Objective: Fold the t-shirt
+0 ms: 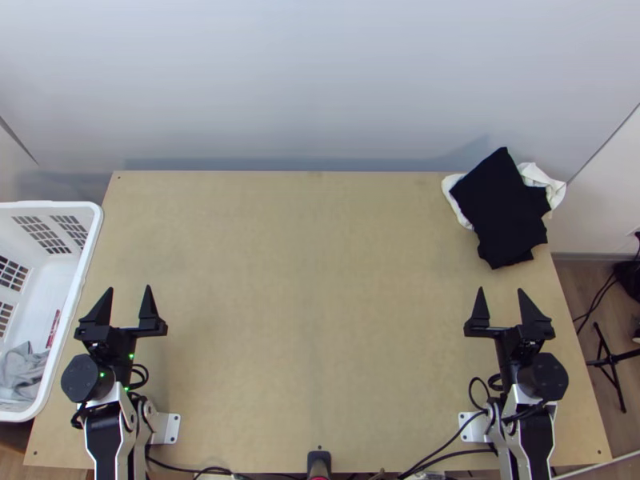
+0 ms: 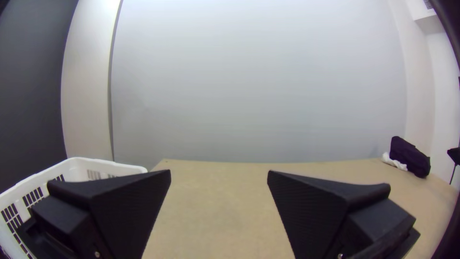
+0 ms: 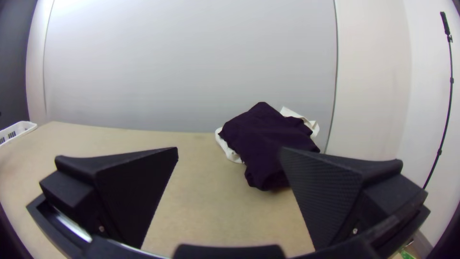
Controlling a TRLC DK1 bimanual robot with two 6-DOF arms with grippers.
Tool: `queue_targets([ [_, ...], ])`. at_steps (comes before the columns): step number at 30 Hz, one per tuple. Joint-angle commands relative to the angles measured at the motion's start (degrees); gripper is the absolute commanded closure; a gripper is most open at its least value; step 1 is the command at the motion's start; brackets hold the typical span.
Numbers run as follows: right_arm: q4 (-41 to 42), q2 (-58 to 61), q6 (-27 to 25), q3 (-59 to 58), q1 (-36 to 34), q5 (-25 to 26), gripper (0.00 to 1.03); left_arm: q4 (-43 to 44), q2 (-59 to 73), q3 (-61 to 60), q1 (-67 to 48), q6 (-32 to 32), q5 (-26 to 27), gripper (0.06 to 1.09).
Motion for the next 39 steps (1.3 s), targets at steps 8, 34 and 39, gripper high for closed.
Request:
queue_targets([
  [8, 0.01, 0.01, -0.08, 0.01, 0.02, 0.01, 0.04, 0.00, 0.01, 0.10, 0.00, 0.01, 0.04, 0.10],
  [34, 0.01, -0.08, -0.61, 0.01, -0.16, 0.45, 0.04, 0.09, -0.08, 0.01, -0.88, 2.03, -0.31, 0.10],
  [39, 0.89, -0.25, -0.96, 0.01, -1.13, 0.62, 0.04, 0.97, -0.08, 0.01, 0.00, 1.50, -0.48, 0.10],
])
